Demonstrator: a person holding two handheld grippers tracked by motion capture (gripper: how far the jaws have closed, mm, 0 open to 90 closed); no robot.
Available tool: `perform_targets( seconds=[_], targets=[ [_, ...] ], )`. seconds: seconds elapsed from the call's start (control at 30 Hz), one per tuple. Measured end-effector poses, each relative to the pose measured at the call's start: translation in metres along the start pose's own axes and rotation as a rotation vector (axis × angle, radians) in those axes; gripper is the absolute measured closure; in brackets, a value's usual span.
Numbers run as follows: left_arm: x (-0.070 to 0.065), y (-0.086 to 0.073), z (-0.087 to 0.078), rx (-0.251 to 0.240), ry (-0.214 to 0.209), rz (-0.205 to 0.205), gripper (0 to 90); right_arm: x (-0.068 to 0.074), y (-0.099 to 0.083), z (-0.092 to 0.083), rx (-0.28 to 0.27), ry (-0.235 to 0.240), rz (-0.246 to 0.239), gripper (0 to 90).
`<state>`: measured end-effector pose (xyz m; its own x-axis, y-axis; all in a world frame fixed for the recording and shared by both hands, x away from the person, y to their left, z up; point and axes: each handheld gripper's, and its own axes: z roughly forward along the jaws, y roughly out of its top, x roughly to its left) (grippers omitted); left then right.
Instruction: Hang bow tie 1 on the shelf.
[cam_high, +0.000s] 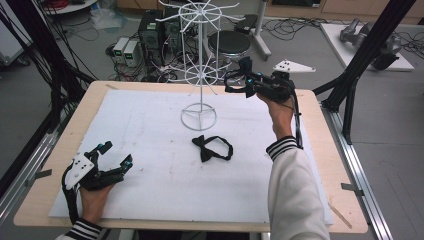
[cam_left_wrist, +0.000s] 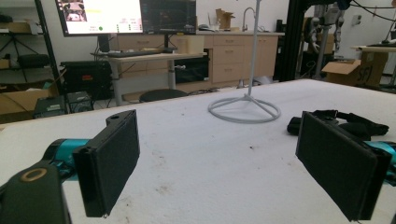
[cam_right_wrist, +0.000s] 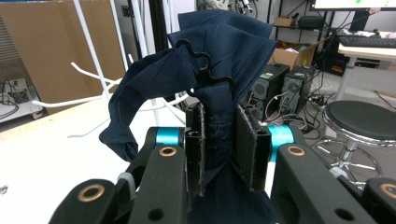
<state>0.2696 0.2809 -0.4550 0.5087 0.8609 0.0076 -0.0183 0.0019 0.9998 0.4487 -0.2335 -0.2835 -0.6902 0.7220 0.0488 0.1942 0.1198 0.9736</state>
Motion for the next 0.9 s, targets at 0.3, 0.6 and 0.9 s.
perform_targets(
  seconds=[0.3,0.6,0.9],
  targets=[
    [0.0,0.0,0.0,0.001,0.001,0.002,14.0,-0.004,-0.003,0.012,0.002,-0.007,0.017,74.9],
    [0.0,0.0,0.0,0.001,0.001,0.001,14.0,-0.011,-0.011,0.023,0.019,-0.014,0.051,74.9],
    [0.0,0.0,0.0,0.001,-0.001,0.001,14.0,-0.016,-0.019,0.033,0.03,-0.014,0.116,74.9]
  ],
)
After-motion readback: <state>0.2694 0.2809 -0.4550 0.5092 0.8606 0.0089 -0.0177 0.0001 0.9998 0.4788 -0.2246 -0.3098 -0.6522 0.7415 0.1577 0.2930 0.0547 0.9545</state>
